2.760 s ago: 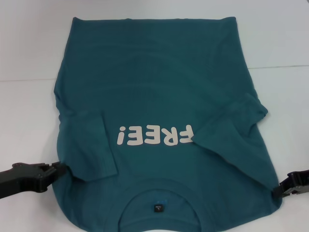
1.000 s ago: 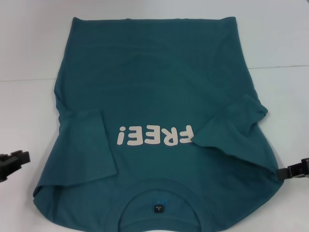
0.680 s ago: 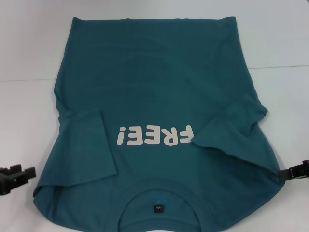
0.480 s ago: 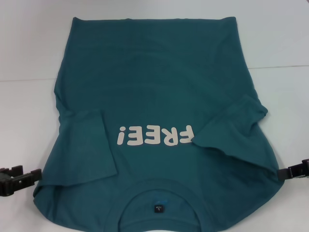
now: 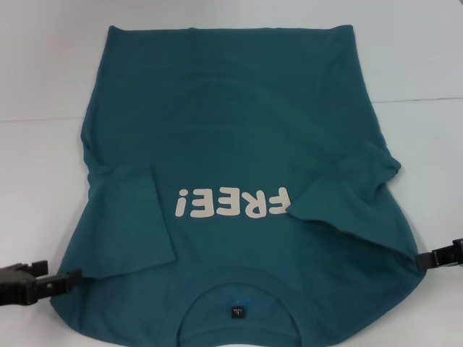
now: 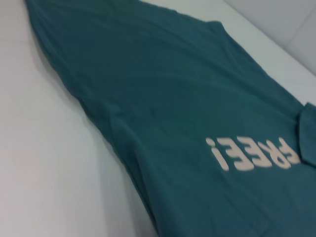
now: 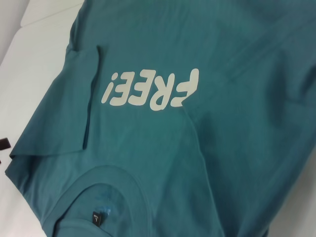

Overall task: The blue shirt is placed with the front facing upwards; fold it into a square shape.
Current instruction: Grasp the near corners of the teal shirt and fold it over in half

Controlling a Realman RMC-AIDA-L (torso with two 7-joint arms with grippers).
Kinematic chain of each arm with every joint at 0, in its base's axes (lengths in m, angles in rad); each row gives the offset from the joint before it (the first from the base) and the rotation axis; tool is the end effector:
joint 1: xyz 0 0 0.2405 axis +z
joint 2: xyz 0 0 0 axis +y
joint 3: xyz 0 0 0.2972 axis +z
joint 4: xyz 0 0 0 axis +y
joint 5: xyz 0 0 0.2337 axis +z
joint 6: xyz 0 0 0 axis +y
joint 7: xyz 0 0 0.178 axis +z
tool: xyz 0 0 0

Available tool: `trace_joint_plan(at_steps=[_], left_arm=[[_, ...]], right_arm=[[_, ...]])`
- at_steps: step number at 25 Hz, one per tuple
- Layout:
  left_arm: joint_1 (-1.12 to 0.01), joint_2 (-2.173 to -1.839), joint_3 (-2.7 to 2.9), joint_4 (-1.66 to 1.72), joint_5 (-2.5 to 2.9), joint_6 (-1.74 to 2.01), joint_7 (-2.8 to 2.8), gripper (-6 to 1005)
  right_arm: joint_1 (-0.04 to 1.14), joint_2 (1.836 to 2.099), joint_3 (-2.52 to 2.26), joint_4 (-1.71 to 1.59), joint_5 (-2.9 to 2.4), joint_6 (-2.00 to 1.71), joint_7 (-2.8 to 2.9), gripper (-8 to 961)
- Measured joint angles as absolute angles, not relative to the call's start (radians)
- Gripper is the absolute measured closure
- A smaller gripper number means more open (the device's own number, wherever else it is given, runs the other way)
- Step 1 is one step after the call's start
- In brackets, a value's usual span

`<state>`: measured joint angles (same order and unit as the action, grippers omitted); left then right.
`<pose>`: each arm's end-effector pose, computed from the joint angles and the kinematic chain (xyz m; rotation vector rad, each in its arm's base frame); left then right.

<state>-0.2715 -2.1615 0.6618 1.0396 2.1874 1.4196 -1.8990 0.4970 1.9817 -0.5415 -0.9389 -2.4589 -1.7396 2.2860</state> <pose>-0.3806 0.3339 -0.0073 -2.2827 -1.2688 -0.4102 0.3644 0.3548 0.0435 -2.3292 1.7302 0.2179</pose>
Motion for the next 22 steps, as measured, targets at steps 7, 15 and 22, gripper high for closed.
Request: trace_joint_plan(at_steps=[7,15,22], left_arm=[[-0.281,-2.163,0.697,1.023,2.219,1.393,-1.899,133],[-0.286,-2.163,0.709,1.007,2.247,1.375,-1.903,158],[-0.283,-2.163,0.728,1.006,2.262,1.336,-1.918,289]], right_arm=[[0.494,1.982,-0.541,-0.937,-2.459,-1.740,2.284,920],[0.492,1.982,-0.542,-0.937,-2.459,-1.743,2.283,920],[0.493,1.982,-0.541,-0.937,-2.459,-1.745,2.283,921]])
